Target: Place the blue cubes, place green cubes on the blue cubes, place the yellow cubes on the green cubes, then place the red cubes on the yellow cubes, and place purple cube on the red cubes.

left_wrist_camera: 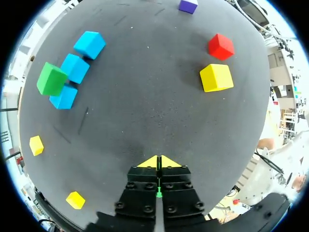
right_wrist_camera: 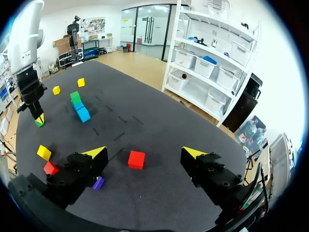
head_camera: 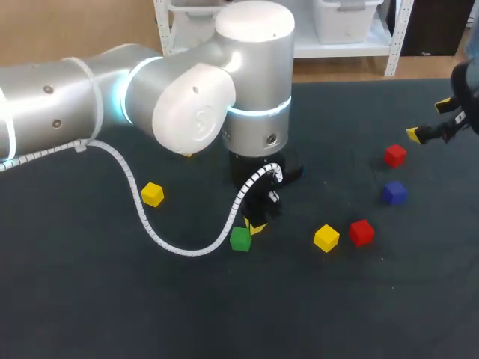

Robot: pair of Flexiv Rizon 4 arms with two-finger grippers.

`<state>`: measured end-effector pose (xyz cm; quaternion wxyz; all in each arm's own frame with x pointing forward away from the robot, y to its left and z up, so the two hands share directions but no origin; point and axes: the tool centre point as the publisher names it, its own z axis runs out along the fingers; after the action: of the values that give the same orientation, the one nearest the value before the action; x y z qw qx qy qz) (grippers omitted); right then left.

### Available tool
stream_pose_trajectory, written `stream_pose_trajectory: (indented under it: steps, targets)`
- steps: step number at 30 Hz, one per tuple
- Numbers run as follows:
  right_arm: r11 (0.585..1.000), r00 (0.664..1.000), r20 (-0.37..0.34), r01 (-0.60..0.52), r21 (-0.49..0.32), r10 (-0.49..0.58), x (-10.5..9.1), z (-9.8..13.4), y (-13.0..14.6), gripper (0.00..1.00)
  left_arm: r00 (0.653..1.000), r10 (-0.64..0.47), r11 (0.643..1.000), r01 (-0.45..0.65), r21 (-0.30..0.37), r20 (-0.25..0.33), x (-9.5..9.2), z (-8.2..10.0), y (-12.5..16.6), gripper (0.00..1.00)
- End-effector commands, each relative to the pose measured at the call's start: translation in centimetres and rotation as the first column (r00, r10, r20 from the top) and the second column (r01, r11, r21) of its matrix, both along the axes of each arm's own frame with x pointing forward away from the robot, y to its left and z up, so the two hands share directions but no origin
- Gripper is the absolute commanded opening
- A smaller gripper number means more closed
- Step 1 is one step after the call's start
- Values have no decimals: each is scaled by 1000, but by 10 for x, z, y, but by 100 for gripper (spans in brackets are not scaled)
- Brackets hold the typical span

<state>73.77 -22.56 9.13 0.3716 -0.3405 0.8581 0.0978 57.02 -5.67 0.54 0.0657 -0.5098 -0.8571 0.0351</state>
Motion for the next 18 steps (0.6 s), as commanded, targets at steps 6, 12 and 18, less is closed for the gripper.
stream_pose_trajectory:
  steps: [6, 12, 18]
  targets:
    - [1000, 1000, 1, 3, -2, -3, 0, 0, 1, 100, 998, -66, 998, 66, 10, -5, -2, 10, 3, 100]
    - [1000, 1000, 1, 3, -2, -3, 0, 0, 1, 100, 999, -49, 999, 49, 11, -18, -10, 13, 11, 100]
    - [1000, 1000, 1, 3, -2, -3, 0, 0, 1, 100, 999, -28, 999, 28, 20, -19, -19, 13, 21, 100]
